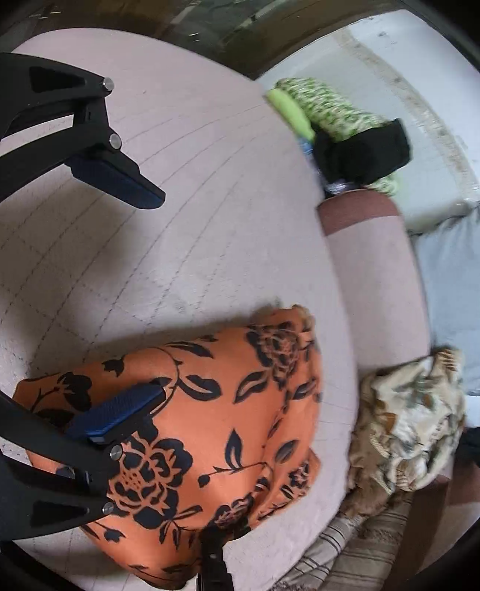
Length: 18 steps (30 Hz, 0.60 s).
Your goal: Fold small clothes
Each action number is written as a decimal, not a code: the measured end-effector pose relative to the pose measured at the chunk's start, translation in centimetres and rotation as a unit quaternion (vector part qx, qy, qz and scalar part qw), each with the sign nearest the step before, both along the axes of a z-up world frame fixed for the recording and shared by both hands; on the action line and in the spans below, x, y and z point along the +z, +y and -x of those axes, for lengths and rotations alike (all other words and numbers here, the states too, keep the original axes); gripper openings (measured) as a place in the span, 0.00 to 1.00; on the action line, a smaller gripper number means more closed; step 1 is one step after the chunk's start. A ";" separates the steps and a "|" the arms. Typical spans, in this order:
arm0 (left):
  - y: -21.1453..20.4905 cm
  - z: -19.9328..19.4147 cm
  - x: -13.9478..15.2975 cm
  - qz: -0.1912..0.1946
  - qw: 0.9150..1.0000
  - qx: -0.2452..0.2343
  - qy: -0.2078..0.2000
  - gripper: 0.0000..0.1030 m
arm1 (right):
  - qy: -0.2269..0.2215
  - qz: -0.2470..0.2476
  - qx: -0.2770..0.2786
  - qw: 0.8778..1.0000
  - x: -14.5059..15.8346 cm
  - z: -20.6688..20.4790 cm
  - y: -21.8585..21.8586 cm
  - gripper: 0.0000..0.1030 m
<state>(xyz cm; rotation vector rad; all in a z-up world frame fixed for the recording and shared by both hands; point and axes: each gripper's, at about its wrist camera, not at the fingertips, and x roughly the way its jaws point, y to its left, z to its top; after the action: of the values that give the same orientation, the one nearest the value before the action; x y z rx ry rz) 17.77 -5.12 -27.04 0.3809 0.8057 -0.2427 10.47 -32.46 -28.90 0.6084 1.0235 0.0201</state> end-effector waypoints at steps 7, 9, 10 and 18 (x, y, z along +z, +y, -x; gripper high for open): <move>-0.2 -0.1 0.0 -0.001 1.000 0.000 -0.007 0.93 | 0.013 -0.025 -0.017 0.999 -0.4 -0.6 -0.6 0.29; -0.3 -0.2 0.1 0.002 1.000 0.002 -0.005 0.93 | -0.003 -0.024 -0.013 1.000 0.3 -0.3 -1.0 0.28; -0.3 -0.3 0.1 0.003 1.000 0.002 -0.004 0.93 | -0.018 -0.020 -0.014 1.000 0.9 -0.1 -1.1 0.28; -0.4 -0.2 0.0 0.002 1.000 0.005 -0.005 0.93 | -0.075 -0.012 -0.023 0.997 3.2 0.7 -1.3 0.28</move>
<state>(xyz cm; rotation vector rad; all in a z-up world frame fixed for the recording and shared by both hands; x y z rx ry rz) 17.93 -5.50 -27.06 0.3738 0.7962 -0.2318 9.74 -33.75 -25.73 0.6421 0.8641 0.0361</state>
